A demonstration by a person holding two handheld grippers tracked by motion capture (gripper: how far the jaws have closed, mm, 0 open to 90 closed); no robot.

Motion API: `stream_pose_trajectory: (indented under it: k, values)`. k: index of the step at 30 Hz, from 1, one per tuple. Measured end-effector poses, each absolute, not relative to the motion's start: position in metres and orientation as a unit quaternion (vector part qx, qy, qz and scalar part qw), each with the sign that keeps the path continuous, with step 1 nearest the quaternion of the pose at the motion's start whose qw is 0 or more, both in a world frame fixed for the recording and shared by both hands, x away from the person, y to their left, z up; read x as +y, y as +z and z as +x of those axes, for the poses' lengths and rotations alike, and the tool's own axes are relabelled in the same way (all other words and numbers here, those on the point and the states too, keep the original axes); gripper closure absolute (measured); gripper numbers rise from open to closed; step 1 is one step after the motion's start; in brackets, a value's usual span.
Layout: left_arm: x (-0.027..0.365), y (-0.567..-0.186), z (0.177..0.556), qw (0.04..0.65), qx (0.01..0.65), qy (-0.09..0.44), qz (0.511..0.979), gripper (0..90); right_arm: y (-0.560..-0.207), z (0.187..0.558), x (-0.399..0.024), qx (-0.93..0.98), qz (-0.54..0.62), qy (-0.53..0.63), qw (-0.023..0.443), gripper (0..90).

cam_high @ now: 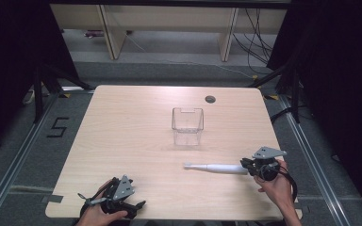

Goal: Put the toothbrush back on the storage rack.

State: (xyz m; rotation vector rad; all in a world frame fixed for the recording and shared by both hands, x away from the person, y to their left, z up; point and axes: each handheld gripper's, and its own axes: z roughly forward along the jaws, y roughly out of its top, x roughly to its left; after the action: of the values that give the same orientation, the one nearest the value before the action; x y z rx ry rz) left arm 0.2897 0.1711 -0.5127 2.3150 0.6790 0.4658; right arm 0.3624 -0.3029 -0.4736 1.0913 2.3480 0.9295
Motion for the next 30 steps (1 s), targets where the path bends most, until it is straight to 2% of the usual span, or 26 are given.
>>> stream_pose_trajectory:
  k: [9,30]
  values:
    - [0.171,-0.513,0.29,0.335,0.26,0.179,0.888,15.1,-0.479,0.372,-0.302,0.844,0.389,0.314,0.194,87.8]
    - [0.171,-0.513,0.29,0.335,0.258,0.177,0.889,15.1,-0.484,0.381,-0.301,0.852,0.388,0.301,0.183,87.8]
